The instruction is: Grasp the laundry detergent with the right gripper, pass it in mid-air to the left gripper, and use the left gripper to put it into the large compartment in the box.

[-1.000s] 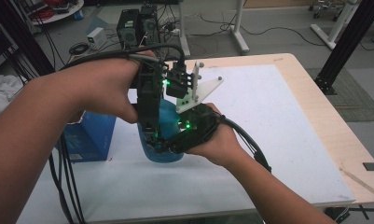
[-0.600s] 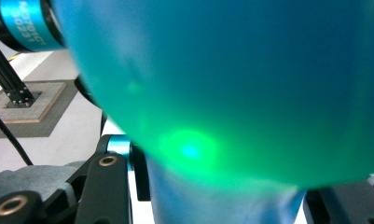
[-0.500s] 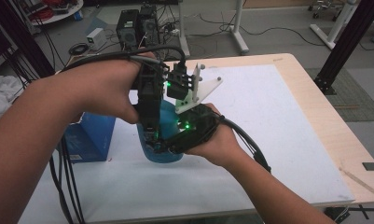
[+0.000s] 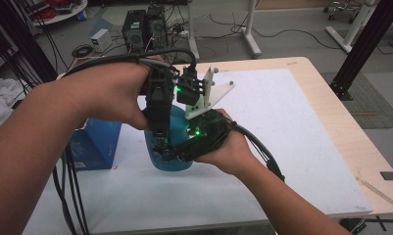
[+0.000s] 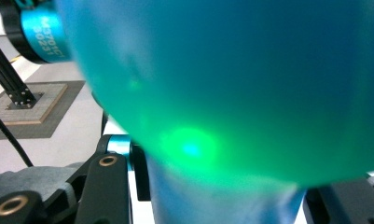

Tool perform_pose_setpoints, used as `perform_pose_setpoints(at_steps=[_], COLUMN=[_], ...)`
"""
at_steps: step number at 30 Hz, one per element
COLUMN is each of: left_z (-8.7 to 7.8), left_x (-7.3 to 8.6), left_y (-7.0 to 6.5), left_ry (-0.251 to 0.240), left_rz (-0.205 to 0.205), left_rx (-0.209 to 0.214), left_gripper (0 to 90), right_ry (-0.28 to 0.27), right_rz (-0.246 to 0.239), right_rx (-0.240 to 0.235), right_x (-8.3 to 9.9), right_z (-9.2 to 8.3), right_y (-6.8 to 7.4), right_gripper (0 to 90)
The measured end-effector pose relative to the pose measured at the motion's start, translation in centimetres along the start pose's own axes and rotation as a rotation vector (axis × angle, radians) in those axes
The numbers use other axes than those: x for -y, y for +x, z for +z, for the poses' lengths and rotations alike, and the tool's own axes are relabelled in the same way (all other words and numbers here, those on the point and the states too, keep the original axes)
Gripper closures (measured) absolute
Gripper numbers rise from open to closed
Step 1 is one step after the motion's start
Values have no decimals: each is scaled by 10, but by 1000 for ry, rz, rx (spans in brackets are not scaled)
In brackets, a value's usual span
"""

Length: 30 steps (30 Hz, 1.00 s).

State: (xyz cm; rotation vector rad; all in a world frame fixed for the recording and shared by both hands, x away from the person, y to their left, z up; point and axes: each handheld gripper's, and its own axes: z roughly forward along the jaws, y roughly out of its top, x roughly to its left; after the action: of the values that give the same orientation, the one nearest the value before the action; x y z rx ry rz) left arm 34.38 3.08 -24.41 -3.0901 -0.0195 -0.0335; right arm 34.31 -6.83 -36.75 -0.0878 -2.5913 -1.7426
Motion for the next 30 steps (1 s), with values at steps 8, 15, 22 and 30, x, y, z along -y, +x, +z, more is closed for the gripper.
perform_pose_setpoints(at_steps=[8,15,22,30], left_z=[-3,-8,-10,-13], left_x=[0,3,7,12], left_y=[-2,1,4,8], left_ry=[-5,-5,9,3], left_rz=[-10,-25,-49,-52], left_rx=[9,15,16,20], left_gripper=[393,392,392,392], right_ry=[-9,-18,-18,-20], right_rz=[-2,31,50,65], right_rx=[-13,-22,4,40], right_x=[-1,-2,0,-2], right_z=[-2,-9,-23,-42], right_y=[1,-1,-1,-6], right_gripper=[446,312,228,129])
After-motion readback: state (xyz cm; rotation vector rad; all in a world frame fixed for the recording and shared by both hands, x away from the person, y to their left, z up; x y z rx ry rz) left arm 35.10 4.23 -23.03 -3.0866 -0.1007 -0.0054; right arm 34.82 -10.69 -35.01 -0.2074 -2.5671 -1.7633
